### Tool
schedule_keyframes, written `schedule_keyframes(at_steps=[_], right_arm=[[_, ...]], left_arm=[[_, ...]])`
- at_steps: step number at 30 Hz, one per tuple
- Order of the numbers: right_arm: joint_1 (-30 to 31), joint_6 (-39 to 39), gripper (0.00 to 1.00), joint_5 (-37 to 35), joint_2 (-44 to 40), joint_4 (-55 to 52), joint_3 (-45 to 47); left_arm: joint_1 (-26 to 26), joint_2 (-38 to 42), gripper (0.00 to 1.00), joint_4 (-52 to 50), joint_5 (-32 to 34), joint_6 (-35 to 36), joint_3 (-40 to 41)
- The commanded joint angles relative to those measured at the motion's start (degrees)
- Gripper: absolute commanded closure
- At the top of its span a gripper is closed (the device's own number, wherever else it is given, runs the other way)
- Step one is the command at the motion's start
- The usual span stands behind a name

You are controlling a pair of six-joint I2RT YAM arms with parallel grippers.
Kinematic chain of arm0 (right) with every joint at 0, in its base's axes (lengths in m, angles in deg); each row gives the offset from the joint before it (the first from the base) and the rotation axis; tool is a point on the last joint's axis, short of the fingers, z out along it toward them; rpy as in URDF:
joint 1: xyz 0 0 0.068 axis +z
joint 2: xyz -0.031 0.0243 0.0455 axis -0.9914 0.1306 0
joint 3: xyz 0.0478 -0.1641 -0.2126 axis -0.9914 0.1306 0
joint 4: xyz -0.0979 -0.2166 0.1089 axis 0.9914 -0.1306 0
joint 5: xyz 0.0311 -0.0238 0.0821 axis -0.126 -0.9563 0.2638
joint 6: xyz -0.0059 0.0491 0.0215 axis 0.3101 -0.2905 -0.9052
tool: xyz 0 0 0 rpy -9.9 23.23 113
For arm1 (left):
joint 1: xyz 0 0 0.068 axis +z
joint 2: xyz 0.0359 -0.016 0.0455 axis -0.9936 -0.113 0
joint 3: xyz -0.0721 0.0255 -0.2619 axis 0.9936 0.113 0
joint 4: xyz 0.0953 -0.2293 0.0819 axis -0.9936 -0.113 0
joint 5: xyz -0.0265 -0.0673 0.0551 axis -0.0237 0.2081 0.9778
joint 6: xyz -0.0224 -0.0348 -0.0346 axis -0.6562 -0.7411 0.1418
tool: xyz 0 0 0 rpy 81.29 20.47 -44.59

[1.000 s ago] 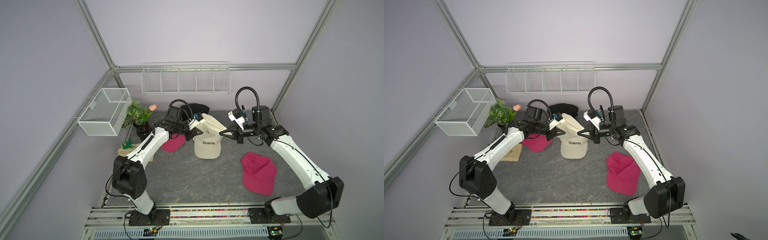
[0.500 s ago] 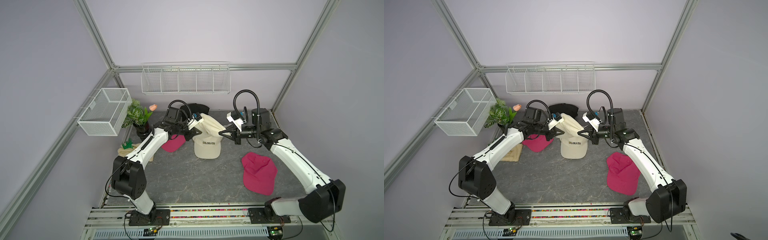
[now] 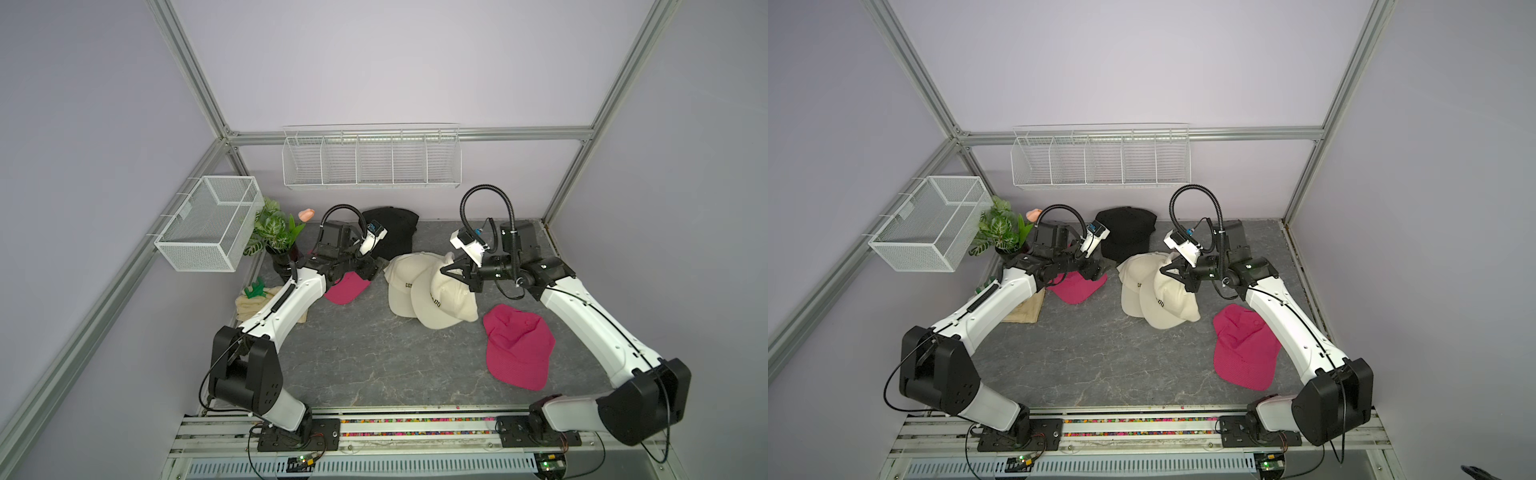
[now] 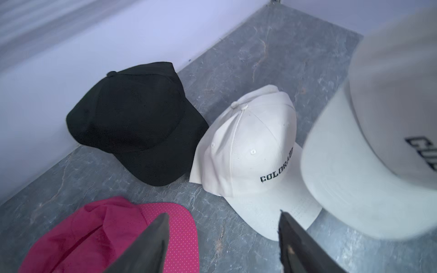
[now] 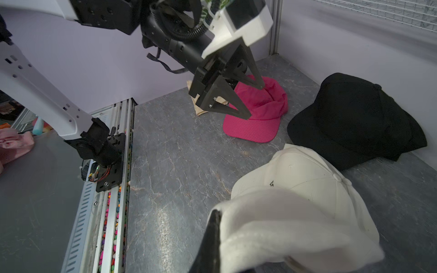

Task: Stack the baseball caps by color
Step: Pick up the baseball cap at the corner of the board.

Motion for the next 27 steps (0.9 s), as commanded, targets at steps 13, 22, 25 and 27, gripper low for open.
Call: schedule_keyframes(at_steps=[13,22,25,27], right_arm=[[6.4,17.5,0.93,-2.8,1.7,-11.2,-0.6],[7.4,30.7,0.93,8.7,-0.9,-14.4,2.5],[7.9,33.8,0.93,10.2,-1.3,-15.9,2.9],[8.4,35.5,0.93,10.1,-1.5,-16.9,2.9]], left_arm=[[-7.2,10.3,0.00,-14.8,-18.4,15.0,-1.3],[-9.1,4.9,0.08,-16.6,-20.2,18.3,-5.4],[-9.3,3.0,0.13,-16.3,-21.6,19.3,-6.9],[-9.4,1.5,0.17,-17.9,-22.5,20.6,-8.4]])
